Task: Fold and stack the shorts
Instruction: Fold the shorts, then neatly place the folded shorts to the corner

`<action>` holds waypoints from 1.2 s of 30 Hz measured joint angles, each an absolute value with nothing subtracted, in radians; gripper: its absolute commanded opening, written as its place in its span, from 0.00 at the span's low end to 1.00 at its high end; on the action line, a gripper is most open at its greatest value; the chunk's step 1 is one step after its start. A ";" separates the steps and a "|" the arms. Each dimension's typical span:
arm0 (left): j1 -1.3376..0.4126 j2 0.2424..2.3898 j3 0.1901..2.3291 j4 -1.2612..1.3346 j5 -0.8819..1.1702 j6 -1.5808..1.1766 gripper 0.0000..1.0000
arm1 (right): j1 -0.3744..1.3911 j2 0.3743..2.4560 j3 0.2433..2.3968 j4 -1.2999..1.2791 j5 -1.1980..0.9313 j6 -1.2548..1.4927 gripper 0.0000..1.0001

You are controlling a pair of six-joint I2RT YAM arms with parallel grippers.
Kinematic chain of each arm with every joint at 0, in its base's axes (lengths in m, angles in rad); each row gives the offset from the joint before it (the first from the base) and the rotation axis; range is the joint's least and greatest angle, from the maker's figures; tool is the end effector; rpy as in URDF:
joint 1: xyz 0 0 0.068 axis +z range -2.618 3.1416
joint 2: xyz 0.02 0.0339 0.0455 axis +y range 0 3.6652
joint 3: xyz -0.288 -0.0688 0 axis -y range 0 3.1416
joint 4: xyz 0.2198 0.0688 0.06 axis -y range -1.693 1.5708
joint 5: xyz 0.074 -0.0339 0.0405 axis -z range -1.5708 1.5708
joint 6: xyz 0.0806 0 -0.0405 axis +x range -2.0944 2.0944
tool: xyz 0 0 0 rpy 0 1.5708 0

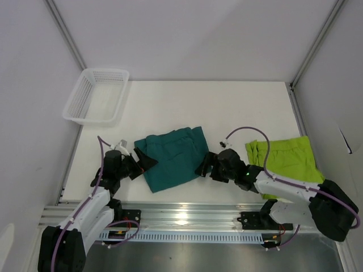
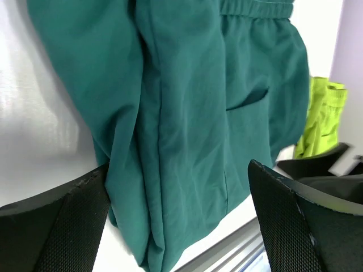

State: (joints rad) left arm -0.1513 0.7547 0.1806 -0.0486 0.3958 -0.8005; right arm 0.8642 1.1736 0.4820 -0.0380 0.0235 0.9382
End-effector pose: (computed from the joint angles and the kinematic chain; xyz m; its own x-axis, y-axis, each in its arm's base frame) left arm 0.1415 -0.0530 0.1553 -0.7235 -0.5596 -0.4043 -0.1014 0.6654 -0.7396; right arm 0.1517 0.1748 0.1821 -0.8599 0.2345 -0.4534 -0.0938 0.8005 0.5919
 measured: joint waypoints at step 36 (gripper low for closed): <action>-0.154 1.083 0.224 0.244 0.317 -0.751 0.95 | 0.546 1.773 0.959 -0.041 -0.287 0.465 0.48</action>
